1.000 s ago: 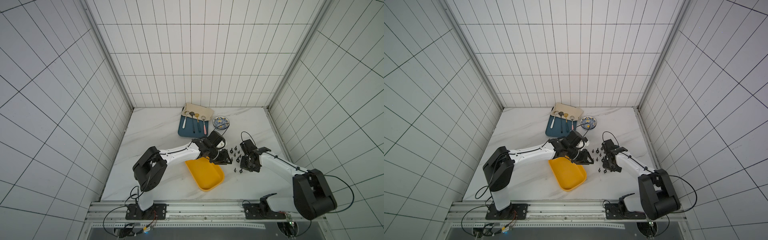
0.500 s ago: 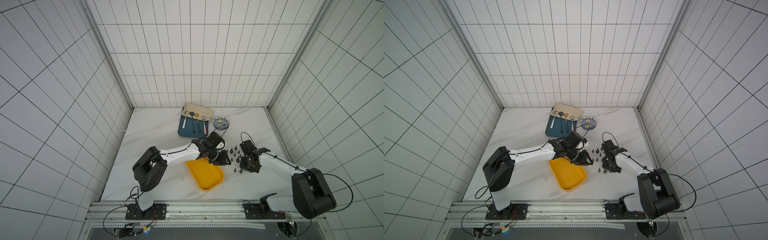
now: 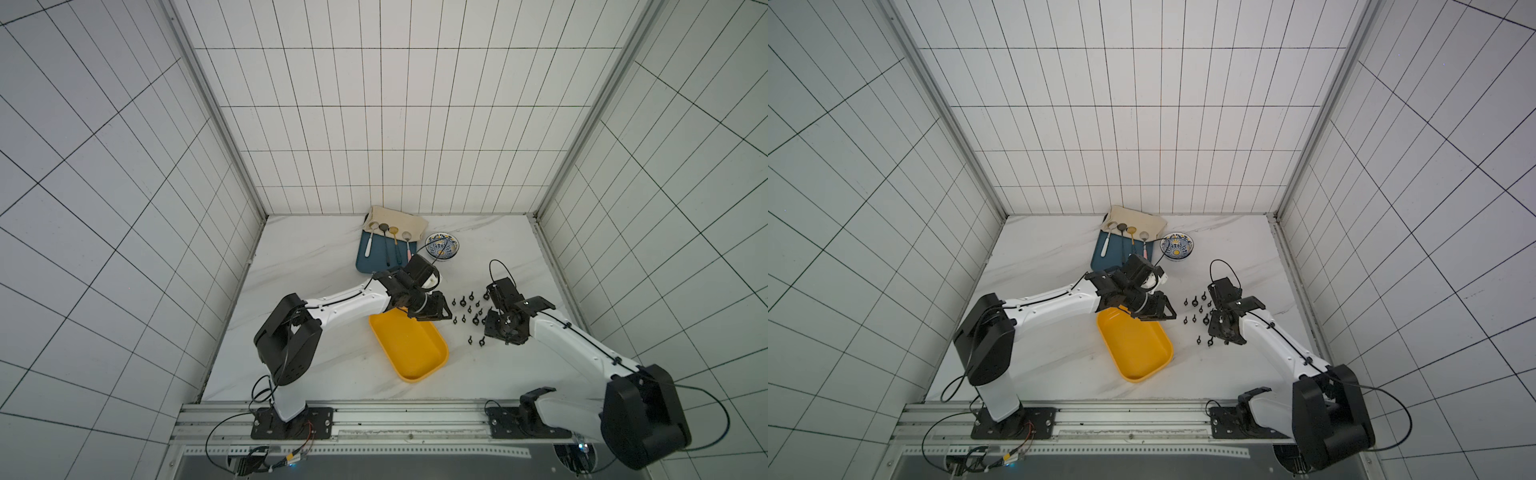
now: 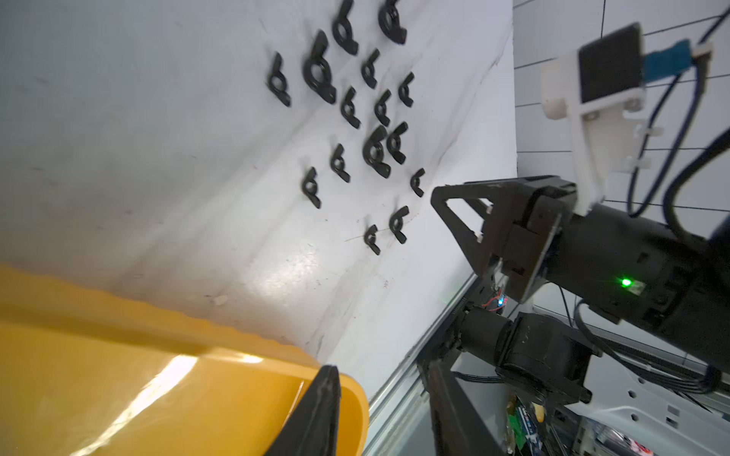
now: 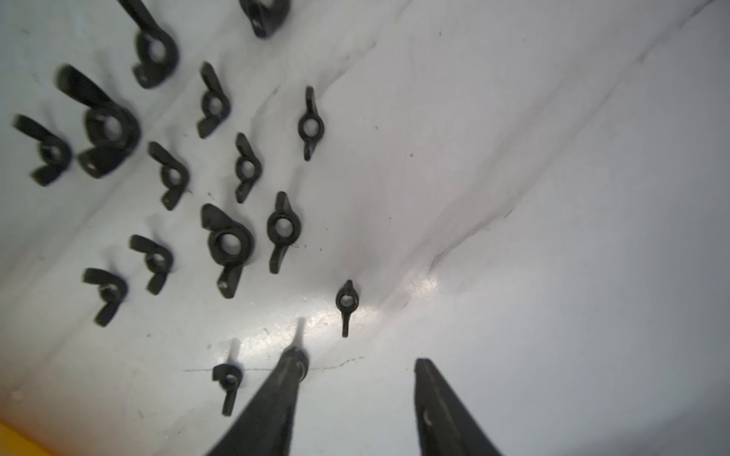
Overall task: Take out the wing nut from the storage box
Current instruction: Place the wing nut at the center of the board, then reset both arms
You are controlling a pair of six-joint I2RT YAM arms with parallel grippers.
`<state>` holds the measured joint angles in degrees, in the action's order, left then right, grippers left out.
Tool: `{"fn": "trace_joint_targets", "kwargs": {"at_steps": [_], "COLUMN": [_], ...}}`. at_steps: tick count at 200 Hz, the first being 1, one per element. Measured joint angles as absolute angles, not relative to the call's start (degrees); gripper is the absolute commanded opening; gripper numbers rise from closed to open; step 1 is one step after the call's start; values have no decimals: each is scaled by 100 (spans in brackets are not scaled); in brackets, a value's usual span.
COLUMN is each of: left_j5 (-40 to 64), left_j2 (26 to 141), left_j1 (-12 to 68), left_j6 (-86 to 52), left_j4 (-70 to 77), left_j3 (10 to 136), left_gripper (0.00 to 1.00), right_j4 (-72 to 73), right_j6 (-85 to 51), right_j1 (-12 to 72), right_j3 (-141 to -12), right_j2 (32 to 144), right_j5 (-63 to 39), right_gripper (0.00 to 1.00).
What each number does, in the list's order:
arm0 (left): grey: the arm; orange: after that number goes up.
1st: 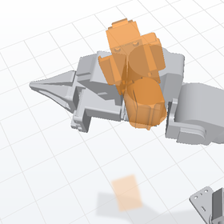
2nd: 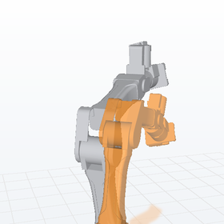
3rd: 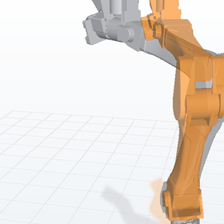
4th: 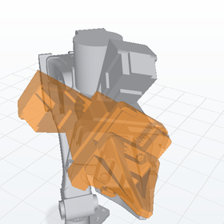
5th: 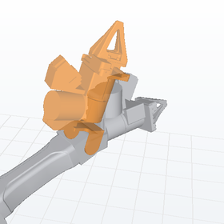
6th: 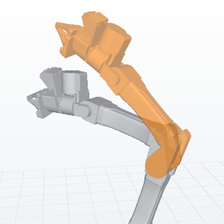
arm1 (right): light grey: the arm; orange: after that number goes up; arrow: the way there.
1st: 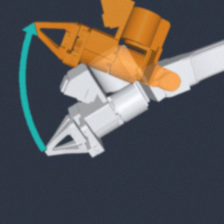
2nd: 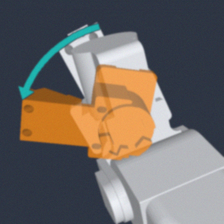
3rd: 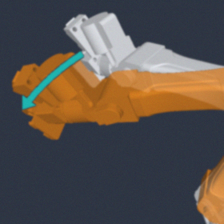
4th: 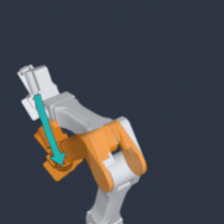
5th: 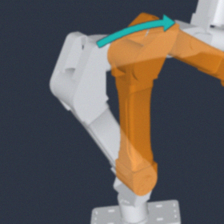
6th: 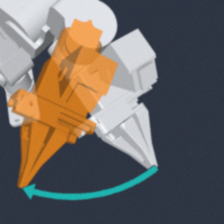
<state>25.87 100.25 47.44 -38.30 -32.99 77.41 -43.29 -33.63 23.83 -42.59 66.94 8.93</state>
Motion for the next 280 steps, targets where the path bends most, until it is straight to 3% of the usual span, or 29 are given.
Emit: {"fn": "trace_joint_targets", "kwargs": {"at_steps": [47, 64, 67, 70, 120, 156, 189, 204, 256, 280], "left_j5": [-591, -1549, -1737, -1872, -3798, -4108, -2799, -2526, -2373, -2508], "left_j2": [8232, 7465, 7314, 7205, 5699, 5782, 6163, 6289, 6552, 7231], "left_j1": [4289, 4307, 4307, 4307, 4226, 3345, 805, 91, 43, 38], "left_j6": [-2683, -2375, -2241, -2257, -1398, -1107, -1651, -1850, -1514, -1422], "left_j4": [-3935, -3579, -3498, -3415, -1522, -825, 355, 836, 2429, 3433], "left_j3": [8130, 7920, 7848, 7780, 5631, 5196, 4519, 3887, 2270, 1863], "left_gripper": [54, 75, 92, 97, 98, 98, 98, 98, 98, 98], "right_j4": [-3863, -3548, -3496, -3450, -2895, -2034, 303, 908, 2462, 3009], "right_j6": [-2779, -2589, -2565, -2550, -1929, -1492, -309, 93, 322, 473], "right_j1": [2386, 2383, 2383, 2386, 2386, 2335, 1769, 1446, 923, 917], "right_j3": [-5817, -6246, -6292, -6333, -6388, -6036, -4469, -3933, -3068, -2698], "right_j2": [5968, 5957, 5966, 5972, 6117, 6167, 6187, 6346, 7334, 7699], "right_j5": [1835, 2095, 2121, 2152, 2373, 3052, 3020, 2755, 1706, 1415], "right_gripper": [99, 99, 99, 99, 99, 99, 99, 99, 99, 99]}}
